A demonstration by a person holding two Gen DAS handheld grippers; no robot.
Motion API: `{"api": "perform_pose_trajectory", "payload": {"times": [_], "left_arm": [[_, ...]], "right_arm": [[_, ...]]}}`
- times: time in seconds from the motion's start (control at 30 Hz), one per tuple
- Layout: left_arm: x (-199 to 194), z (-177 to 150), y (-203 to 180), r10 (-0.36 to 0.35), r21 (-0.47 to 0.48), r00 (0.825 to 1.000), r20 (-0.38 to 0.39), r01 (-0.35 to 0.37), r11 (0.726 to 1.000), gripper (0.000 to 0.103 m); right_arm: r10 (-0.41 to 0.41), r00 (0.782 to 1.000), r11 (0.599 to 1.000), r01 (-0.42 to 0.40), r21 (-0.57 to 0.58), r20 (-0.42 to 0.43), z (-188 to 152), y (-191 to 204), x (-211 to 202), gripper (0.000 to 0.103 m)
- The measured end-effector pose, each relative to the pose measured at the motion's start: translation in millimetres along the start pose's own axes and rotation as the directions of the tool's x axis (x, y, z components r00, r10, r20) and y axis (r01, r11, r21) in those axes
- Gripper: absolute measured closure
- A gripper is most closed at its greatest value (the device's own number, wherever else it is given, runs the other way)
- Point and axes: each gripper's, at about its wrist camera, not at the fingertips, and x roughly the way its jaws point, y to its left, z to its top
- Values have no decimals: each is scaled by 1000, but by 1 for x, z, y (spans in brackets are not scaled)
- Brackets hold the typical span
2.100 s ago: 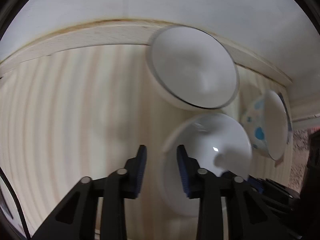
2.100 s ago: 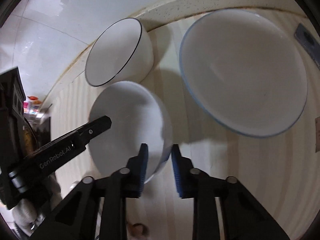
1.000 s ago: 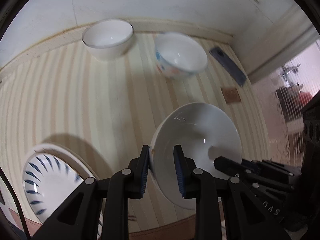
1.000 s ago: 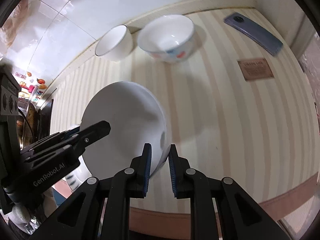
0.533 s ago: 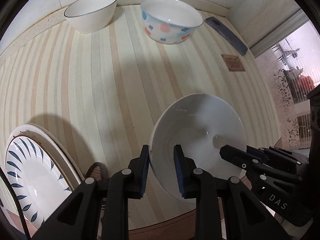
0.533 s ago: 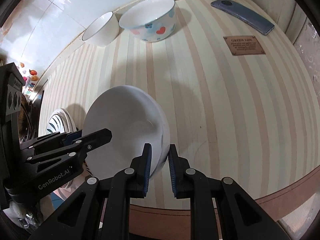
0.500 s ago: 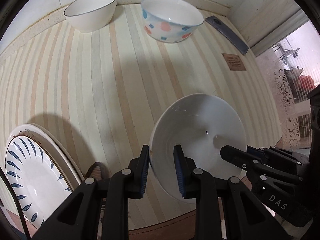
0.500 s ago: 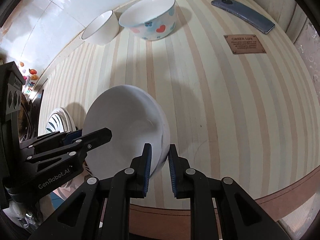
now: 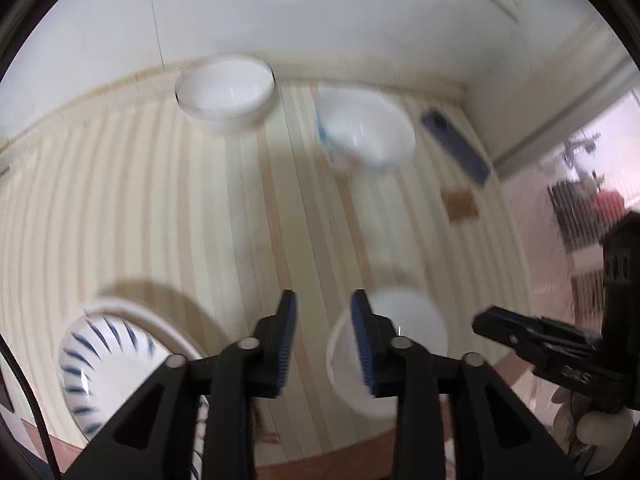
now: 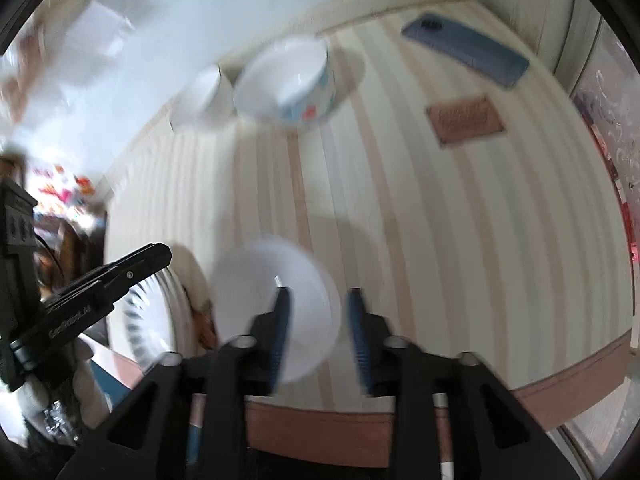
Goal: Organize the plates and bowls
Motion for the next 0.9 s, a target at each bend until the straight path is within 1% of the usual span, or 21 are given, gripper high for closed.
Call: {"api": "perform_pose_trajectory", "payload": {"times": [0.03,0.07,0.13,0.17,0.23,0.33,0.43,0.47,0.5,0.57,0.6,0.63,0.7,0.77,0.9], "left_arm": [[-1,16,1,-5,-14,1000,17,5,1000,70],[0,29,2,-8,-24,1000,26,8,1000,70],[7,50,2,-5,-36,999,34,6,999,70],[15,64,1,-10,-44,999,32,11,999,70],[29,85,1,-15,-51,1000,25,16,999,70],[63,119,-7,-5,-38,1000,3,5,999,70],[94,137,-8,-8,-31,999,-34,7,999,70],[106,141,-9,-11,-30,998,-57,9,1000,67],[116,144,-9,7,-30,998,-61,-8,1000,67],[134,147,-10,-1,-38,997,-83,-2,999,69],[141,147,-8,-5,-46,997,-80,1,999,69],[143,146,-7,-8,-48,997,-76,5,999,69],[146,147,-8,-7,-48,998,-62,4,999,72],[146,146,-9,6,-31,999,-53,-8,1000,78],[142,146,-12,20,-14,999,-46,-21,1000,81]], "right_arm": [[21,1000,1000,-21,5,4,9,0,-4,49],[46,999,999,-46,15,9,21,0,-7,47],[85,996,996,-85,34,23,48,-1,-7,47],[90,995,995,-91,36,32,61,-2,-5,47],[73,996,997,-75,37,52,86,-4,3,47],[67,997,995,-70,66,44,125,-7,29,47],[52,998,996,-53,76,20,156,-11,57,47],[53,999,996,-53,76,7,166,-12,69,47],[59,998,995,-59,77,-2,169,-14,76,47],[73,997,992,-70,104,-26,177,-19,94,47],[86,996,990,-82,118,-31,181,-23,102,52],[83,996,990,-77,120,-42,184,-25,109,69],[90,995,990,-85,111,-42,186,-25,116,82],[60,998,995,-58,85,-26,187,-20,117,82],[11,1000,999,-11,42,-19,181,-9,116,83]]}}
